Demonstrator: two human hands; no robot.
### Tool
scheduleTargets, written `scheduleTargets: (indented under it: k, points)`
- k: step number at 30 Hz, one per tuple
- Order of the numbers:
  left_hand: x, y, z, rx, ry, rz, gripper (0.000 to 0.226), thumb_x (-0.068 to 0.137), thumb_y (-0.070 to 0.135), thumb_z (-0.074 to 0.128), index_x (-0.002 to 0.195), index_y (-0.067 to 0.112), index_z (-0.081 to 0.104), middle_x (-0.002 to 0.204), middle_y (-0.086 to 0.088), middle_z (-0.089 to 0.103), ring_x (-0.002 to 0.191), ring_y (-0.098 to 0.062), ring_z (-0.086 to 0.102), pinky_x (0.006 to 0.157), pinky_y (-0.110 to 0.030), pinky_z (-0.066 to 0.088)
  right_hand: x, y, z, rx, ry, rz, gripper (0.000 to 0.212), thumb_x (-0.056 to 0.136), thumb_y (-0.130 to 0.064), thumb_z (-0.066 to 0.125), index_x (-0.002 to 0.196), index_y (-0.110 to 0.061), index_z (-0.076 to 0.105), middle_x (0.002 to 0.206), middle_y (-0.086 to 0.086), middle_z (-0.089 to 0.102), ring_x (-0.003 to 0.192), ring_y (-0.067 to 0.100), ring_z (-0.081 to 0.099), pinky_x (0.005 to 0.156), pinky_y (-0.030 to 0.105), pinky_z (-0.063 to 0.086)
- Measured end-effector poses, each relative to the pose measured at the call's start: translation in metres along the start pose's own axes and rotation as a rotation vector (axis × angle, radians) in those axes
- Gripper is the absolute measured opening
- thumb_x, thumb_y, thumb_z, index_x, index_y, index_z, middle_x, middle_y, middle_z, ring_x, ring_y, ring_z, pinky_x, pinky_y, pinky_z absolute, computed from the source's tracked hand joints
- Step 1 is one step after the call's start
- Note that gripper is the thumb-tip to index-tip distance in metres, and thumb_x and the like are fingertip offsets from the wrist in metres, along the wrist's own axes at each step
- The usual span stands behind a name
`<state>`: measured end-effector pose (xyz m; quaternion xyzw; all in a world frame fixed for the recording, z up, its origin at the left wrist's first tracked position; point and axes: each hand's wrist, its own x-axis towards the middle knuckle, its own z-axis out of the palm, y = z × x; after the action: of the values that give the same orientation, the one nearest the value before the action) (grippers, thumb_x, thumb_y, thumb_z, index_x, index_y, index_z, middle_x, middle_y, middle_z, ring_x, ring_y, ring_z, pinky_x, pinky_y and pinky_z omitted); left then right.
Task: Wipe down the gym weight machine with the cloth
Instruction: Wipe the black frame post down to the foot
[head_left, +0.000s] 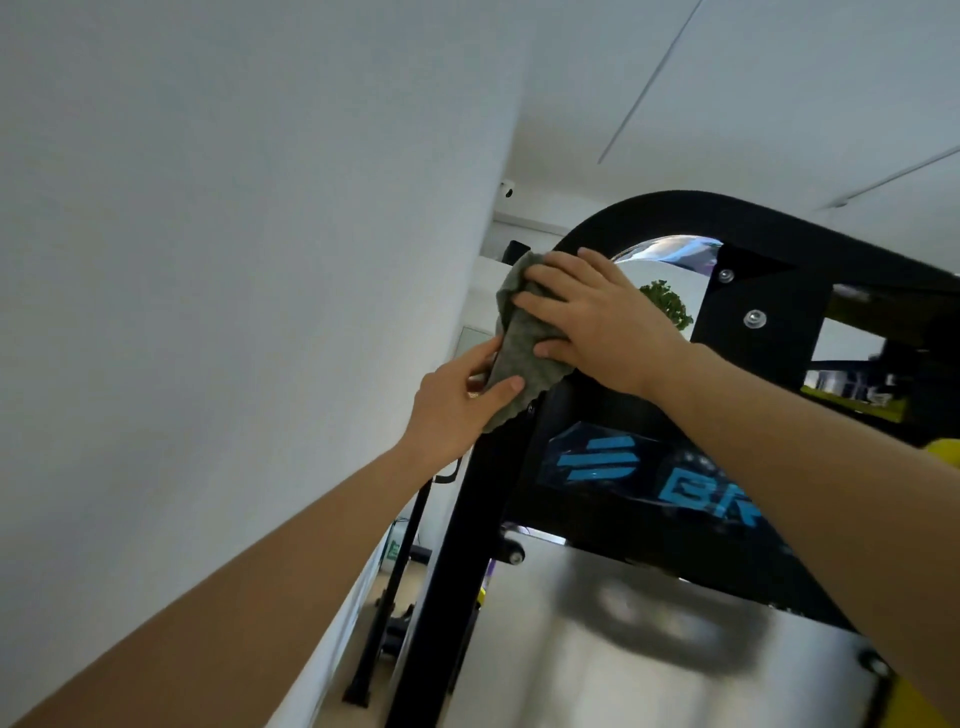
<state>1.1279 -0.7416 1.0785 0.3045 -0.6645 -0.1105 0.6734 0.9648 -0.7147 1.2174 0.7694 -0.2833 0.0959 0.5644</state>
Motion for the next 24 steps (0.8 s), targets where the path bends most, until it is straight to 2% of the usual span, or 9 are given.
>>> scheduleTargets:
  k: [4,10,15,20,24]
  points:
    - [-0.030,-0.020,0.001,-0.011,-0.021,-0.056,0.055,0.095,0.040,0.064,0.147,0.028,0.049,0.121,0.009,0.066,0.094,0.002,0.062,0.076,-0.005,0.050,-0.015,-0.034,0.015,0.029,0.007,-0.031,0.055,0.093,-0.046,0.050,0.140,-0.018,0.053,0.149,0.009,0.047,0.145,0.030,0.033,0.123,0.047,0.018]
    - [-0.095,-0.056,-0.001,-0.062,-0.049,-0.181,0.048,0.093,0.035,0.070,0.140,0.028,0.059,0.115,0.013,0.071,0.096,0.007,0.067,0.079,-0.011,0.054,-0.047,-0.086,0.044,0.079,0.024,-0.075,0.049,0.091,-0.043,0.056,0.134,-0.019,0.060,0.145,0.009,0.051,0.145,0.032,0.034,0.122,0.047,0.016]
    - [-0.140,-0.078,0.000,-0.059,-0.042,-0.304,0.046,0.089,0.028,0.076,0.133,0.024,0.065,0.117,0.012,0.072,0.100,-0.003,0.070,0.084,-0.013,0.055,-0.065,-0.120,0.060,0.084,-0.012,-0.102,0.050,0.088,-0.048,0.064,0.130,-0.021,0.062,0.143,0.008,0.053,0.145,0.034,0.034,0.123,0.052,0.018]
    - [-0.183,-0.100,0.003,0.015,-0.051,-0.369,0.047,0.087,0.027,0.079,0.132,0.022,0.065,0.115,0.007,0.072,0.098,-0.003,0.070,0.085,-0.013,0.054,-0.085,-0.161,0.072,0.115,0.011,-0.061,0.041,0.085,-0.028,0.074,0.125,-0.023,0.065,0.140,0.007,0.056,0.142,0.034,0.036,0.122,0.053,0.018]
    - [-0.209,-0.108,-0.005,0.012,-0.138,-0.462,0.045,0.088,0.018,0.077,0.131,0.023,0.066,0.109,0.012,0.073,0.097,-0.006,0.071,0.087,-0.020,0.058,-0.101,-0.197,0.081,0.103,0.009,-0.008,0.046,0.076,-0.022,0.082,0.120,-0.021,0.067,0.132,0.005,0.059,0.131,0.031,0.040,0.110,0.051,0.027]
